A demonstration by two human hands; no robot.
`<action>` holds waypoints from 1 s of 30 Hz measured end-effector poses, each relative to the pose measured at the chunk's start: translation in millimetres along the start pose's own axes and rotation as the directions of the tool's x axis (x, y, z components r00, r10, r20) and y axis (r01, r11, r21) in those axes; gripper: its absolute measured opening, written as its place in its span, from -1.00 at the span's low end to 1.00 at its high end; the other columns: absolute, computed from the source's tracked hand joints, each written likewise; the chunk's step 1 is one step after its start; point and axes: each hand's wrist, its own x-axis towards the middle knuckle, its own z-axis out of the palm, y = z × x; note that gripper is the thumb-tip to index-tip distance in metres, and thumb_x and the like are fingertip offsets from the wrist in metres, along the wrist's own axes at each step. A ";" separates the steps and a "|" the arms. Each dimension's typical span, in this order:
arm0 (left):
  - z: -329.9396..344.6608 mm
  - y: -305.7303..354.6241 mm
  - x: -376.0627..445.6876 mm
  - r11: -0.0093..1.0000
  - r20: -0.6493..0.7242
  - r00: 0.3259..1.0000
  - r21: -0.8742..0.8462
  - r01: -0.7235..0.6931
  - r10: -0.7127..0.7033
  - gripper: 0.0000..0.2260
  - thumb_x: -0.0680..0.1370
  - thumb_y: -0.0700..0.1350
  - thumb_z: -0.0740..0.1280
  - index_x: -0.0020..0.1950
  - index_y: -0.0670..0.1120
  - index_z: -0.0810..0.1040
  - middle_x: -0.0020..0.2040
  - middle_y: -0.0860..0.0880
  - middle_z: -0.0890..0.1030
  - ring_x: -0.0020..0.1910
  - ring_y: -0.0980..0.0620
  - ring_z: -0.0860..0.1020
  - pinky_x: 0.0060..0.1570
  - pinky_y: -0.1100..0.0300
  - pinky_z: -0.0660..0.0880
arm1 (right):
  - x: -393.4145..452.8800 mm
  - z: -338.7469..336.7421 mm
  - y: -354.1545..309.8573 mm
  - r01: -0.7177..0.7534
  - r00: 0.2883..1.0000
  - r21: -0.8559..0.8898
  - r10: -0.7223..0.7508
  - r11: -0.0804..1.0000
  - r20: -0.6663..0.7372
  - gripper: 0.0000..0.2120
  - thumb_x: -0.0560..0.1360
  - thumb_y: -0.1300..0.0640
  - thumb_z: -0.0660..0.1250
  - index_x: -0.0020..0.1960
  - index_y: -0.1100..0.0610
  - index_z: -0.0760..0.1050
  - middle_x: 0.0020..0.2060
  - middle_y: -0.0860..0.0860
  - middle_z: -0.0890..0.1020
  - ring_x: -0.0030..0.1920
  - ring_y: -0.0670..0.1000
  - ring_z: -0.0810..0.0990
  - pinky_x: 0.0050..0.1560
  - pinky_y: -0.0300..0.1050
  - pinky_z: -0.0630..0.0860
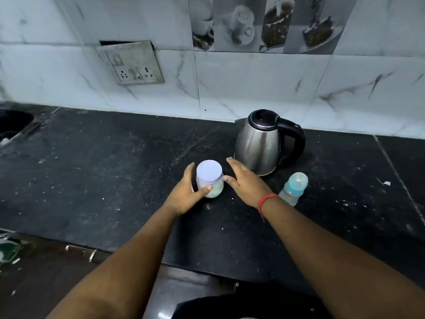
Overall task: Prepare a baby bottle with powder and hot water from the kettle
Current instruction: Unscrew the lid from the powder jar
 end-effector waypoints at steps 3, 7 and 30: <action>4.5 -11.9 3.9 1.000 0.046 0.999 -0.015 0.006 -0.005 -0.06 0.36 0.25 0.53 0.60 0.12 0.09 0.48 0.17 0.41 0.43 0.13 0.43 0.44 0.06 0.40 | 7.5 7.8 -6.5 0.022 0.998 0.067 -0.026 0.997 0.053 -0.38 0.66 -0.02 0.24 0.63 0.08 0.10 0.62 -0.01 0.16 0.59 -0.03 0.15 0.52 -0.17 0.09; 15.6 -14.1 12.9 0.999 0.014 1.000 -0.049 0.011 -0.011 -0.09 0.41 0.09 0.60 0.59 0.10 0.11 0.42 0.15 0.45 0.36 0.13 0.48 0.34 0.15 0.45 | 13.4 16.5 -11.6 -0.038 0.997 0.098 0.031 0.995 0.071 -0.31 0.58 -0.11 0.32 0.61 -0.02 0.11 0.58 -0.07 0.23 0.55 -0.04 0.24 0.53 0.02 0.24; 61.5 32.9 -26.0 0.982 -0.044 0.986 -0.089 -0.166 0.163 -0.25 0.28 0.20 0.58 0.40 0.11 0.40 0.29 0.19 0.49 0.32 0.20 0.42 0.34 0.06 0.44 | -25.0 -12.8 -19.8 -0.125 0.990 -0.063 0.121 0.990 -0.067 -0.45 0.49 -0.32 0.26 0.27 0.06 0.51 0.18 0.02 0.57 0.24 0.06 0.50 0.25 -0.06 0.40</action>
